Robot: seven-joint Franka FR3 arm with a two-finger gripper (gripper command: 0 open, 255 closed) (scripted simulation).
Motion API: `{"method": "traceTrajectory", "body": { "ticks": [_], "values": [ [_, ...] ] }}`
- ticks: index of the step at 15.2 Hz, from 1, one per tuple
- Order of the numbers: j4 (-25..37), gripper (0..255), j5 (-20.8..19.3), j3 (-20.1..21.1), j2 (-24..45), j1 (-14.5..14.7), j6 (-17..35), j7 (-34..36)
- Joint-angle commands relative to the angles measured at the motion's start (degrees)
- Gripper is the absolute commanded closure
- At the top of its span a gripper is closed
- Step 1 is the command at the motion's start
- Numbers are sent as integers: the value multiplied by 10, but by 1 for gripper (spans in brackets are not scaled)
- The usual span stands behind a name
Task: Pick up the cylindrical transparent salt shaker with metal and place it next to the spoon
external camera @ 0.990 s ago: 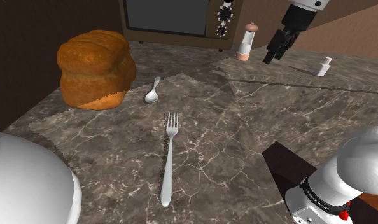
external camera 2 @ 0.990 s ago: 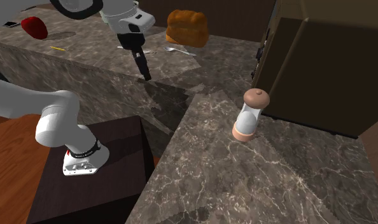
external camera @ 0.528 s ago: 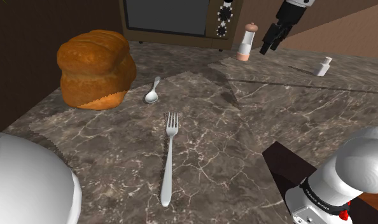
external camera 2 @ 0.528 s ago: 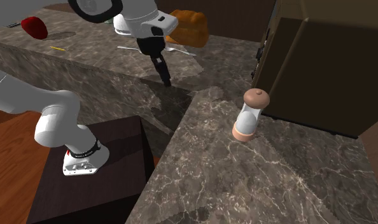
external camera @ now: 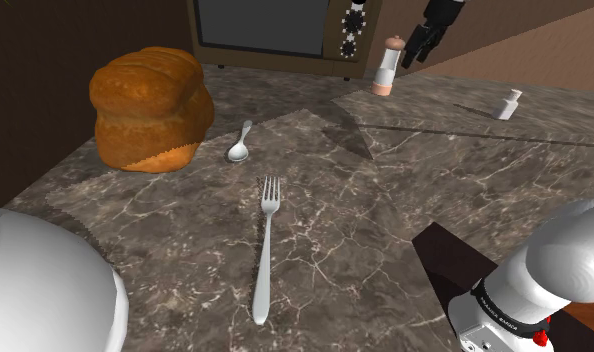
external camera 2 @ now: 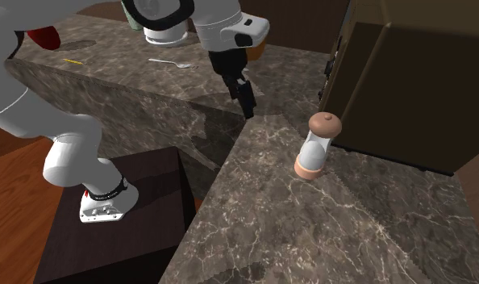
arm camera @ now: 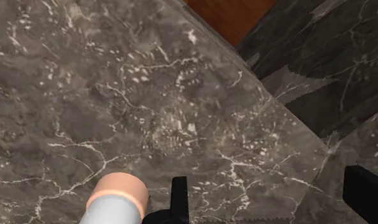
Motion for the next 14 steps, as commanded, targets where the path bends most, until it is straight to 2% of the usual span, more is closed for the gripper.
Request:
{"method": "traceTrajectory", "body": {
  "ticks": [1, 7, 13, 14],
  "values": [
    [34, 0, 1, -12, 33, -3, 5, -19],
    [173, 0, 24, -47, 149, -17, 2, -79],
    [357, 0, 69, -72, 285, -50, -32, -136],
    [349, 0, 69, -72, 284, -50, -24, -136]
  ]
}}
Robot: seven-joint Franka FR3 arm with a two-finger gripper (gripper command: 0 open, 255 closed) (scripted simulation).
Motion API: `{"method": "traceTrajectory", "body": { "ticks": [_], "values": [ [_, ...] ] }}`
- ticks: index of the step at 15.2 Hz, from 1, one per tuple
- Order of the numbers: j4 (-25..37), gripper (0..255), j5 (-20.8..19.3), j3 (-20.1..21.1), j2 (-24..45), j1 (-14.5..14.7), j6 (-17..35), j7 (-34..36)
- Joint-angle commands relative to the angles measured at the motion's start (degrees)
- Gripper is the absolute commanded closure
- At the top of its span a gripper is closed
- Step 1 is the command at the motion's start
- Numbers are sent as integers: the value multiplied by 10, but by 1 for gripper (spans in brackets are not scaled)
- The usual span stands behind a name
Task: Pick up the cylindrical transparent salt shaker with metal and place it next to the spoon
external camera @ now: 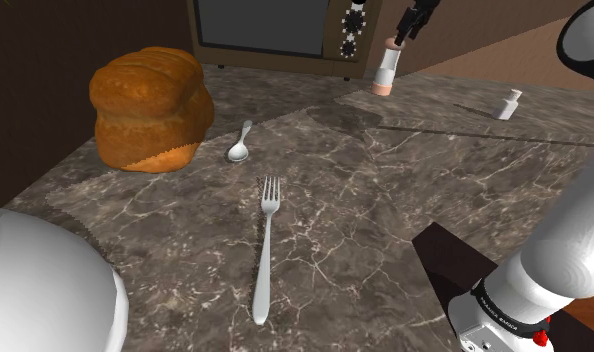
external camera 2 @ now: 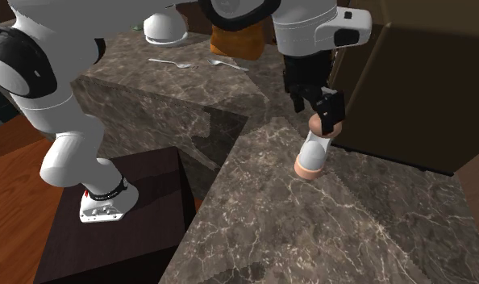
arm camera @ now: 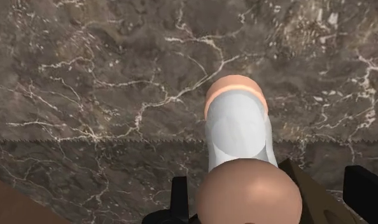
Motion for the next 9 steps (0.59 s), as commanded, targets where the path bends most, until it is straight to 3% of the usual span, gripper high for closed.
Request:
{"method": "traceTrajectory", "body": {
  "ticks": [1, 9],
  "values": [
    [5, 0, 4, -1, 11, -3, 7, -4],
    [-33, 0, 5, 0, 14, -2, 48, -5]
  ]
}}
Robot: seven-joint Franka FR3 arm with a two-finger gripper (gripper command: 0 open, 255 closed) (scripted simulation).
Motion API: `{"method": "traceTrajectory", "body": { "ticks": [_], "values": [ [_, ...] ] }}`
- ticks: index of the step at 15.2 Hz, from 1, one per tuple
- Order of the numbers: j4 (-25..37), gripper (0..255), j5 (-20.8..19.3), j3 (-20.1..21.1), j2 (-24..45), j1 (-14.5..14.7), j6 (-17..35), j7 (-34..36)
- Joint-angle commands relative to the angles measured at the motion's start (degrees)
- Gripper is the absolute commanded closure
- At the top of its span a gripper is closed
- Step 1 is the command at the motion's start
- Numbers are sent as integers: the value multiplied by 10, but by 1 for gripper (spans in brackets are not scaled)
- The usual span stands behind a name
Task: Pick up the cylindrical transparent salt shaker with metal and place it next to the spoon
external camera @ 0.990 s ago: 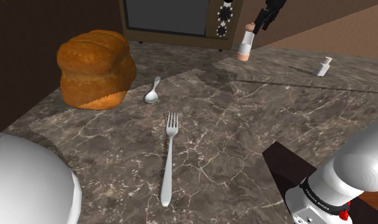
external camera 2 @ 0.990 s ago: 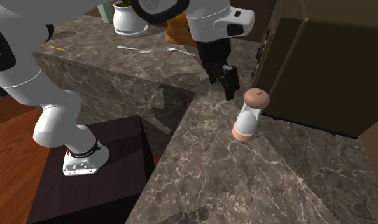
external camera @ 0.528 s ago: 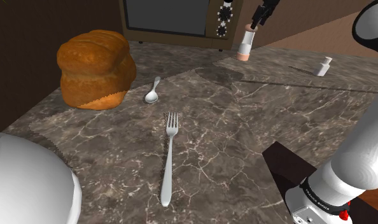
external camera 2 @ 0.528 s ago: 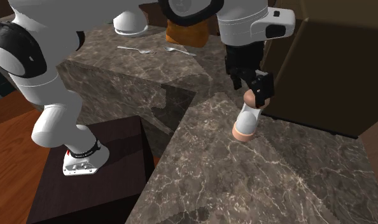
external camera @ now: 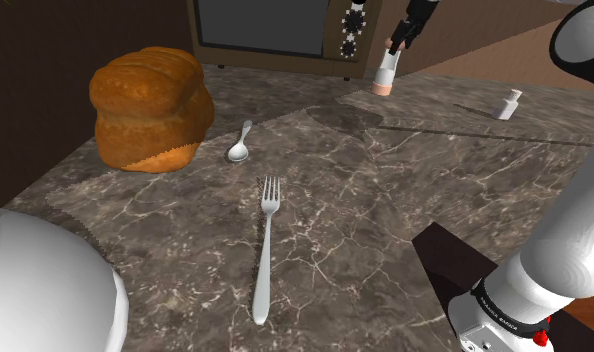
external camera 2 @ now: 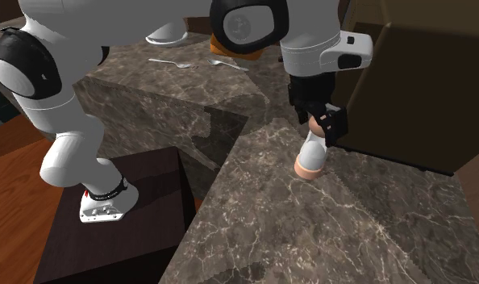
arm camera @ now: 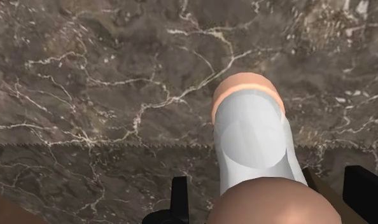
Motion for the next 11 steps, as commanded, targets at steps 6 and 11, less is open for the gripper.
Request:
{"method": "traceTrajectory", "body": {
  "ticks": [6, 11],
  "values": [
    [-2, 255, 0, 0, 0, 0, 2, 0],
    [-1, 255, 0, 0, 0, 0, 1, 0]
  ]
}}
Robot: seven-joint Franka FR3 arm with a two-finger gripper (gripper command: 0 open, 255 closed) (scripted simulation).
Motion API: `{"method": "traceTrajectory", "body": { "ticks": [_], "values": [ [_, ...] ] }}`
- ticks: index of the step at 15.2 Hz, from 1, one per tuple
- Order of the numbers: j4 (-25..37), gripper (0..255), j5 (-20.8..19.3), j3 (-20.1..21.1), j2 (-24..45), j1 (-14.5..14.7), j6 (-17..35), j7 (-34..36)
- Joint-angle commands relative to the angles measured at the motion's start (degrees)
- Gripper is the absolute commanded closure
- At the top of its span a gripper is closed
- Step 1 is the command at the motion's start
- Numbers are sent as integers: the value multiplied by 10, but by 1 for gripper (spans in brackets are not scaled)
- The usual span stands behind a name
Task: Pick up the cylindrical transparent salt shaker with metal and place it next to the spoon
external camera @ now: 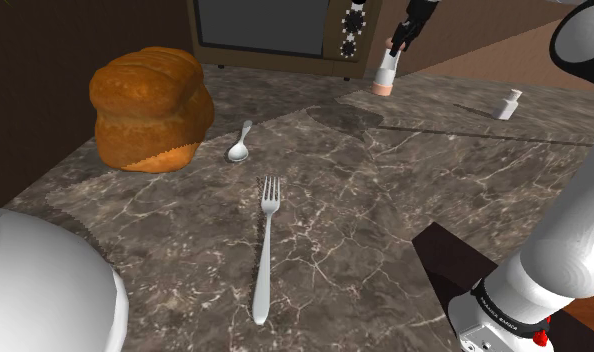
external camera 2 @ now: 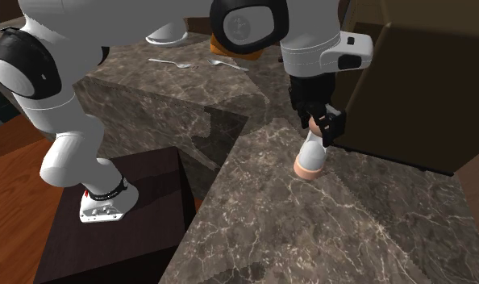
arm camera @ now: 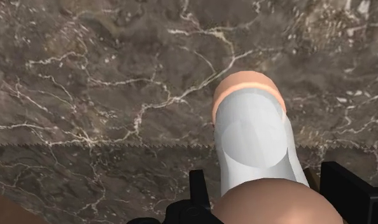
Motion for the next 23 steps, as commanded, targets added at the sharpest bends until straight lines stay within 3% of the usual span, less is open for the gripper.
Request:
{"method": "traceTrajectory", "body": {
  "ticks": [1, 4, 9, 20, 21, 23],
  "values": [
    [0, 255, 0, 0, 0, 0, 0, 0],
    [0, 255, 0, 0, 0, 0, 0, 0],
    [62, 255, 6, -1, 17, -5, -46, -2],
    [260, 255, 33, -3, 90, -32, -173, -7],
    [264, 255, 34, -3, 92, -33, -176, -7],
    [185, 255, 8, 1, 38, 1, -149, 17]
  ]
}}
